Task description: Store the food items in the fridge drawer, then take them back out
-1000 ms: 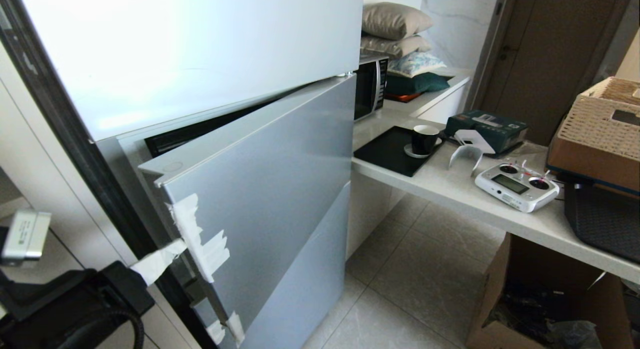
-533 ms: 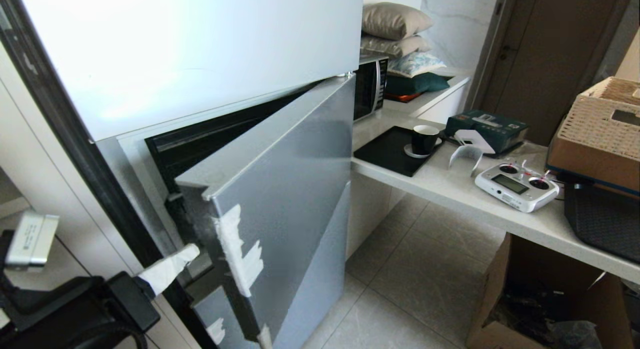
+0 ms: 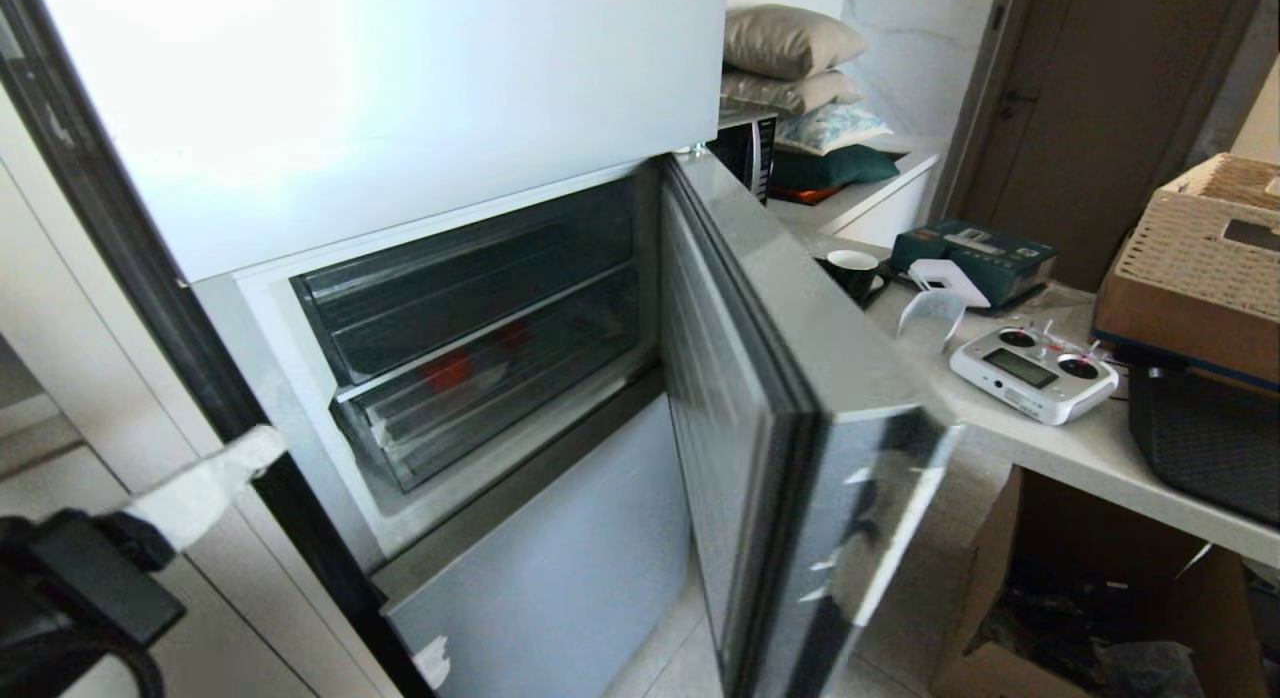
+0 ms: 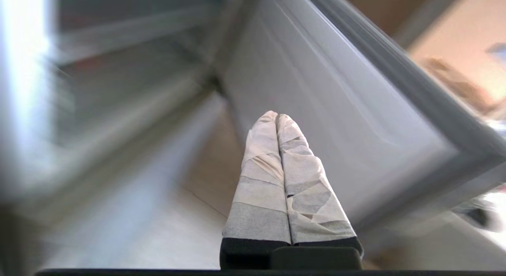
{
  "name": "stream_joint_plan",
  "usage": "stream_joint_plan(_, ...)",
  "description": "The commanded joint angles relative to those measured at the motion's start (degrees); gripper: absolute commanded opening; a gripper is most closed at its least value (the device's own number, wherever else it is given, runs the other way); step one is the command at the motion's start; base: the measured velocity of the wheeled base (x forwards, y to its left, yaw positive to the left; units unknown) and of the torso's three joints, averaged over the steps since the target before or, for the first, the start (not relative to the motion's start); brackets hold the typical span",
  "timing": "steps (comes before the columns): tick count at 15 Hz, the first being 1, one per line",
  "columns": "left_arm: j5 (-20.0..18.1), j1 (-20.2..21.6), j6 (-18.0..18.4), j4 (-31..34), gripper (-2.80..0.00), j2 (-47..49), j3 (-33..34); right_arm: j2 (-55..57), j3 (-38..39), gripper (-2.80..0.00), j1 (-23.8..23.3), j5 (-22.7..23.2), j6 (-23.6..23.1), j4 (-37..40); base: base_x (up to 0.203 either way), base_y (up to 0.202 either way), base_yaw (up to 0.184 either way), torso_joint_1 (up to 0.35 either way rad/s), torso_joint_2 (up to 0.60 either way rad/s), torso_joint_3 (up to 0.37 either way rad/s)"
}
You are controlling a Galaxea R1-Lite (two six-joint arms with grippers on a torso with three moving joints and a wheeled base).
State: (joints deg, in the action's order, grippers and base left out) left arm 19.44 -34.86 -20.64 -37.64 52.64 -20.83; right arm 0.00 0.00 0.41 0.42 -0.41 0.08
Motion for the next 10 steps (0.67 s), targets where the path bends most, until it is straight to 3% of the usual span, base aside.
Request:
stream_joint_plan(1, 4.60, 1.01, 7.18, 7.34, -2.80, -9.87, -3.20, 0.09, 0.00, -2.80, 0.02, 0.02, -0.02, 0.01, 0.000, 0.000, 0.000, 0.000, 0.00, 0.000)
stream_joint_plan(2, 5.98, 3.67, 9.05, 9.63, -2.80, -12.11, -3.95, 0.09, 0.00, -2.80, 0.02, 0.02, -0.02, 0.01, 0.000, 0.000, 0.000, 0.000, 0.00, 0.000)
stream_joint_plan(3, 6.41, 8.95, 9.99, 11.23, -2.80, -13.68, -4.12, 0.09, 0.00, -2.80, 0.02, 0.02, -0.02, 0.02, 0.000, 0.000, 0.000, 0.000, 0.00, 0.000)
stream_joint_plan(6, 5.71, 29.01, 12.13, 14.08, -2.80, -20.02, 1.72, 0.09, 0.00, -2.80, 0.02, 0.02, -0.02, 0.01, 0.000, 0.000, 0.000, 0.000, 0.00, 0.000)
stream_joint_plan(7, 3.47, 33.37, 13.49, 14.72, -2.80, -24.34, 6.62, 0.09, 0.00, -2.80, 0.02, 0.02, -0.02, 0.01, 0.000, 0.000, 0.000, 0.000, 0.00, 0.000)
stream_joint_plan(8, -1.49, 35.26, 15.39, 15.43, -2.80, -28.17, 11.15, 0.09, 0.00, -2.80, 0.02, 0.02, -0.02, 0.01, 0.000, 0.000, 0.000, 0.000, 0.00, 0.000)
stream_joint_plan(9, -9.87, 36.26, 17.57, 17.16, -2.80, -31.62, 14.76, 0.09, 0.00, -2.80, 0.02, 0.02, -0.02, 0.01, 0.000, 0.000, 0.000, 0.000, 0.00, 0.000)
stream_joint_plan(10, -15.43, 36.81, 20.58, 21.36, -2.80, -34.68, 17.61, 0.09, 0.00, -2.80, 0.02, 0.02, -0.02, 0.01, 0.000, 0.000, 0.000, 0.000, 0.00, 0.000)
